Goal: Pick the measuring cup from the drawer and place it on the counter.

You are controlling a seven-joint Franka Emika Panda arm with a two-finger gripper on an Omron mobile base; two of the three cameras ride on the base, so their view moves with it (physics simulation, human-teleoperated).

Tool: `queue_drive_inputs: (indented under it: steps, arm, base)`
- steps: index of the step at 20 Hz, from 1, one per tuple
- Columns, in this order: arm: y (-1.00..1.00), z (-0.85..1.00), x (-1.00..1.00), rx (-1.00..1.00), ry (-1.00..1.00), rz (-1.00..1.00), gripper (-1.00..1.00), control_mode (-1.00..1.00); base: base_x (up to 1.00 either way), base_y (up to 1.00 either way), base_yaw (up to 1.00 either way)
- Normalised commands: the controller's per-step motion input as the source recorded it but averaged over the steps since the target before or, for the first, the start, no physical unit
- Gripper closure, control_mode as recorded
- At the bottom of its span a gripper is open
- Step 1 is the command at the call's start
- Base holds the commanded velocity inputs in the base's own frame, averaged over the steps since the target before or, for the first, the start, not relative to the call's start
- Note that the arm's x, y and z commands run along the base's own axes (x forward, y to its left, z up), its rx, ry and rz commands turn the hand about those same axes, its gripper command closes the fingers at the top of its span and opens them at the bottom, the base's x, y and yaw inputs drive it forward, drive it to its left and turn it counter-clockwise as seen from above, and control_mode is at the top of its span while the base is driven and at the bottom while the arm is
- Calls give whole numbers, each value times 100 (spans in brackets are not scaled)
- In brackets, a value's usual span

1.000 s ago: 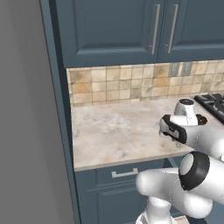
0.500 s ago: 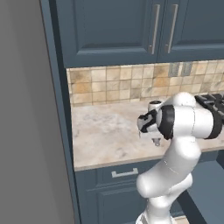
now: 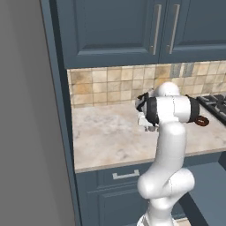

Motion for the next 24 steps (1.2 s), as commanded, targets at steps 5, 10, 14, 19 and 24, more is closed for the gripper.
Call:
queue_drive_inputs:
  steps: [5,10,14,19,24]
  arm:
    - [-9,0,-52,16,-38,0,-100,-100]
    - [1,7,-88,11,-57,0,-100,-100]
    - [1,57,-93,6,-59,0,-100,-100]
    - [0,98,-91,3,-42,0,-100,-100]
    - [-7,100,-79,0,-19,2,-100,-100]
  base:
    - [0,0,0]
    - [0,0,0]
    - [0,0,0]
    - [0,0,0]
    - [0,0,0]
